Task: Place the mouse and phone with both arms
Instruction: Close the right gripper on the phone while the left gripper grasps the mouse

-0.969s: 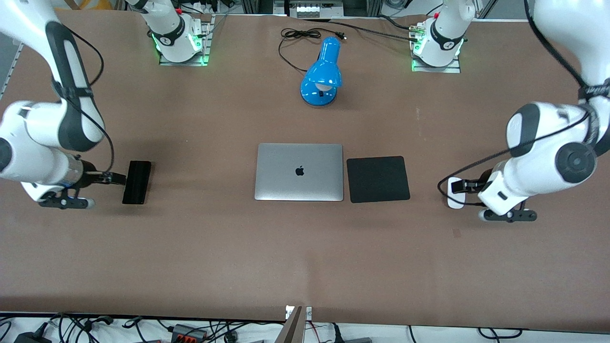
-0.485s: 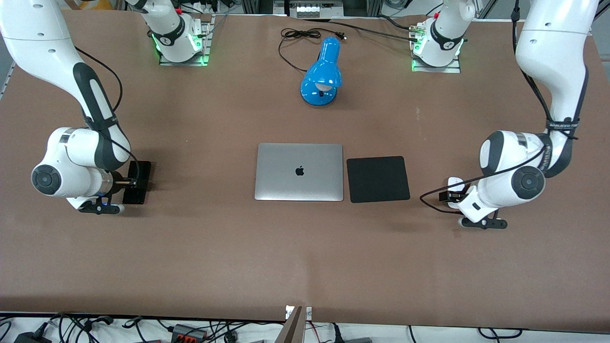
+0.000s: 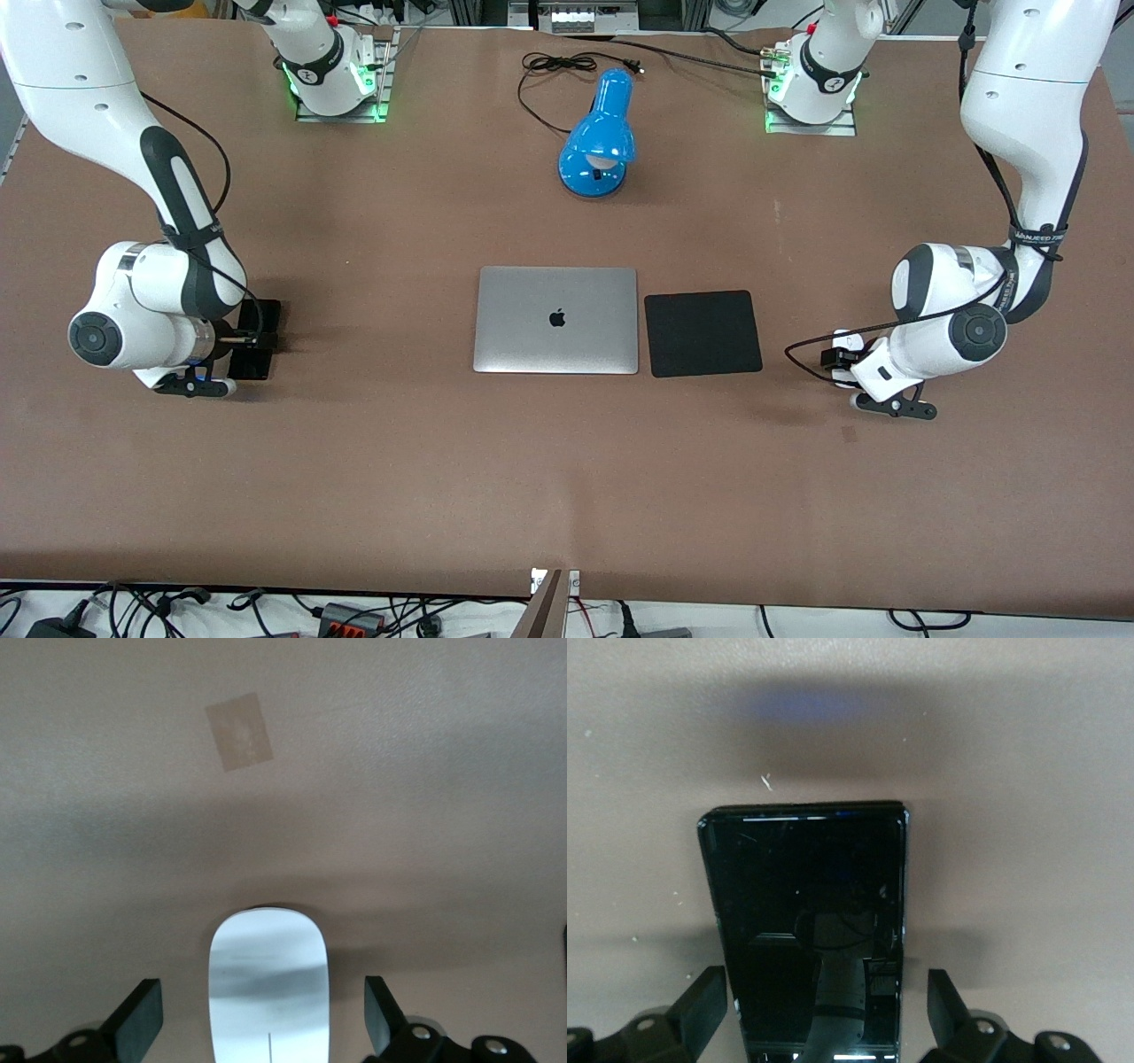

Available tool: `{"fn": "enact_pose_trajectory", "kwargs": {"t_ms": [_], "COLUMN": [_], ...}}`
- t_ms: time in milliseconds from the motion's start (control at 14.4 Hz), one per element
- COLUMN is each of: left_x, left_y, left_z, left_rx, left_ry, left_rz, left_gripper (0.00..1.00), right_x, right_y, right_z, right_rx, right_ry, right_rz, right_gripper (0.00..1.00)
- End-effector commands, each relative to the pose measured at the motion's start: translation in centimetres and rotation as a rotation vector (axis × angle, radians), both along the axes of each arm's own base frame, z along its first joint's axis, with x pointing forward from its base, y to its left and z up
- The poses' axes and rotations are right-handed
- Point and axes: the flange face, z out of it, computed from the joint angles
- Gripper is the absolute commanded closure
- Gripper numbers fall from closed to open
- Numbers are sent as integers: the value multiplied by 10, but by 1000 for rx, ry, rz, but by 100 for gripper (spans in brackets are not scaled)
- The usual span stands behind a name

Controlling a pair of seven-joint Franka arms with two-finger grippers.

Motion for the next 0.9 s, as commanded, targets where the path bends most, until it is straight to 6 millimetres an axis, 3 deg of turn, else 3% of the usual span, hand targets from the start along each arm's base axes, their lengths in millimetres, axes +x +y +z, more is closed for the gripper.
{"fn": "enact_pose_trajectory", "kwargs": {"t_ms": [0, 277, 485, 554, 692, 831], "left_x": [-4, -11, -11, -11, -12, -11], "left_y": [0, 3, 3, 6, 8, 8], "left_z": [-6, -18, -20, -20, -21, -21], "left_rx": [10, 8, 5, 5, 4, 4], "left_ry": [5, 27, 11, 10, 7, 2], "left_rz": [-37, -33, -34, -29, -29, -31], "left_gripper": [0, 0, 0, 0, 12, 23], "right_x": [3, 3, 1, 2, 3, 9], "right_y": [-2, -2, 0, 1, 1, 8], "right_z": [-1, -5, -12, -11, -8, 8], "right_rx": [-6, -5, -4, -4, -4, 1], "right_ry": [-8, -10, -1, -2, 1, -19], "right_rz": [0, 0, 2, 3, 2, 18], "right_gripper": [0, 1, 19, 29, 53, 65]}}
